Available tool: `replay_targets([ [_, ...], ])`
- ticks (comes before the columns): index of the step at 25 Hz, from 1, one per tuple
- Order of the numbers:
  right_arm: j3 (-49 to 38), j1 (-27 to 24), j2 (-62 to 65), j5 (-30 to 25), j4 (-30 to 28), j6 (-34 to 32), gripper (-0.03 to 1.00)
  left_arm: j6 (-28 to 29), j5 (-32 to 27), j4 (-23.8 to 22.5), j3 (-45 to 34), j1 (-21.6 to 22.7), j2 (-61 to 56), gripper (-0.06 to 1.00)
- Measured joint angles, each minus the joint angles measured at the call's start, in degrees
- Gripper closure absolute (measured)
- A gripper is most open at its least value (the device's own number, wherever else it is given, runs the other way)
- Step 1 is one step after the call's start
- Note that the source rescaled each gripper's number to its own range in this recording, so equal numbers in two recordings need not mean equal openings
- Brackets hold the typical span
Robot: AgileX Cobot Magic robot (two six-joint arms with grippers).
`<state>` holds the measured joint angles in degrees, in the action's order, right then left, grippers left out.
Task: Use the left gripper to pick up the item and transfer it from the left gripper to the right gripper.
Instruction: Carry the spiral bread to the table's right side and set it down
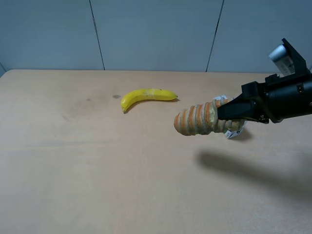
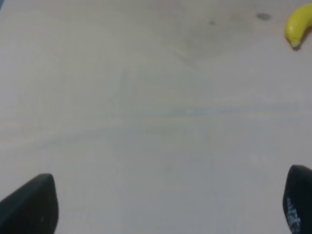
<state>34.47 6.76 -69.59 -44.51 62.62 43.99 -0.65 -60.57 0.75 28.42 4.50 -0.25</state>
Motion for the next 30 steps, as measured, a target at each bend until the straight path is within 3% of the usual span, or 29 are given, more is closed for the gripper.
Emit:
replay_targets([
  [9, 0.0, 0.0, -5.12, -4.92, -1.05, 1.53, 0.95, 0.0, 0.0, 0.0, 0.0, 0.19, 0.0, 0.05],
  [19, 0.07, 0.0, -21.44, -8.94, 2.5, 12.48, 0.95, 0.0, 0.0, 0.0, 0.0, 0.19, 0.0, 0.05],
  [23, 0.13, 0.0, -26.4, -8.33, 5.16, 16.74, 0.97, 0.0, 0.0, 0.0, 0.0, 0.19, 0.0, 0.05],
  [28, 0.13, 0.0, -28.85, -3.63, 5.74, 18.04, 0.97, 0.0, 0.0, 0.0, 0.0, 0.19, 0.0, 0.05],
  [30, 0.13, 0.0, -28.96, -2.8, 5.74, 18.04, 0.86, 0.0, 0.0, 0.0, 0.0, 0.19, 0.0, 0.05],
])
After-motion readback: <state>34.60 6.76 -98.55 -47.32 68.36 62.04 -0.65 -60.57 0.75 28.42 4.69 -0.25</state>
